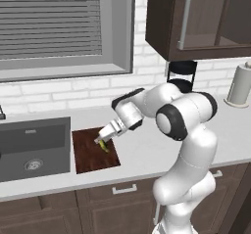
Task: Pick up the sponge from the counter and clean the cutting board by briefly scrubbing or pressing down on the cutting board. Once finished, release the sponge.
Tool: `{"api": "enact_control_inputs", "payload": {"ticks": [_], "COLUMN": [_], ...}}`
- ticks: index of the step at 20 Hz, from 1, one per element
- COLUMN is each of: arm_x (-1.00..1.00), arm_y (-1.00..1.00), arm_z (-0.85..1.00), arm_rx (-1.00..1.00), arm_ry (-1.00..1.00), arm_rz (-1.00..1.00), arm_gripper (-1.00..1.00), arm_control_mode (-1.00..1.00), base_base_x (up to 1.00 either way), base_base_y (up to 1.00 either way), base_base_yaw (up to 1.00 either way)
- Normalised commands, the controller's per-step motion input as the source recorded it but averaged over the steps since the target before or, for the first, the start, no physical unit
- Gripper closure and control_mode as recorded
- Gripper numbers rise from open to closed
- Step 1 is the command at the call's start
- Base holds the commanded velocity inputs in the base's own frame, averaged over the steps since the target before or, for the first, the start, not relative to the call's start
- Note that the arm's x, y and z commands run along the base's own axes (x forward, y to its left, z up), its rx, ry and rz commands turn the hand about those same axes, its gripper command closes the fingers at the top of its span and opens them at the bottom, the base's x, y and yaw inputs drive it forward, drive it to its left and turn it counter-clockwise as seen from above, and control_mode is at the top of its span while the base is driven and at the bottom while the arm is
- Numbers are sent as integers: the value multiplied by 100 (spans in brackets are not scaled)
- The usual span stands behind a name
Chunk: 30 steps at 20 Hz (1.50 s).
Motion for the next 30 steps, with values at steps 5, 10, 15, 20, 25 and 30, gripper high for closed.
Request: {"api": "enact_control_inputs", "payload": {"ticks": [5,10,15,20,25,30], "arm_x": [-78,-13,1,21,16,-19], "arm_y": [-1,7,24,20,21,0], "arm_z": [-31,-28,-28,-42,-7,80], "arm_rx": [4,0,0,-1,-4,1], "arm_ry": [6,0,0,0,0,-23], "arm_rz": [-7,-9,-11,-5,0,-1], "arm_gripper": [100,-100,-100,-100,-100,-100], "arm_control_mode": [-100,-100,-100,-100,-100,-100], "base_base_x": [0,0,0,0,0,0], "base_base_y": [0,0,0,0,0,0], "base_base_yaw": [0,0,0,0,0,0]}}
